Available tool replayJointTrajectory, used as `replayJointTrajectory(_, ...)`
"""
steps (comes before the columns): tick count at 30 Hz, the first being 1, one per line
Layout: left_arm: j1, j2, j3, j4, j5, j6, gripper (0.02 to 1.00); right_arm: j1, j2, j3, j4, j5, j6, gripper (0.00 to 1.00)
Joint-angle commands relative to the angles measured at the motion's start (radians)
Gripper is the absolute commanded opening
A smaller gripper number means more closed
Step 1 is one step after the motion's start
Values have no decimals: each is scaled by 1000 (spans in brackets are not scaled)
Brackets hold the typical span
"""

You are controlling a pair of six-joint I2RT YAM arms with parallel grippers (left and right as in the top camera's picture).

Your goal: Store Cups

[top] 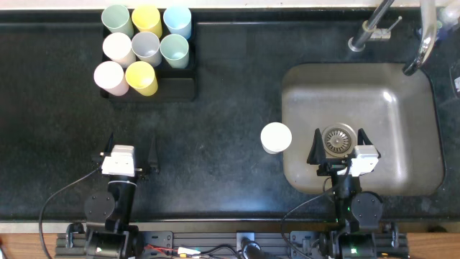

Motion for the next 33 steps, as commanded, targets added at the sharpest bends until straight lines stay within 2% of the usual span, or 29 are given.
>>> replayJointTrajectory(1,6,-11,-2,-2,10,22,998,-1,-7,-13,6,-5,-6,998)
replayJointTrajectory(33,6,-11,-2,-2,10,22,998,-1,-7,-13,5,-22,12,998)
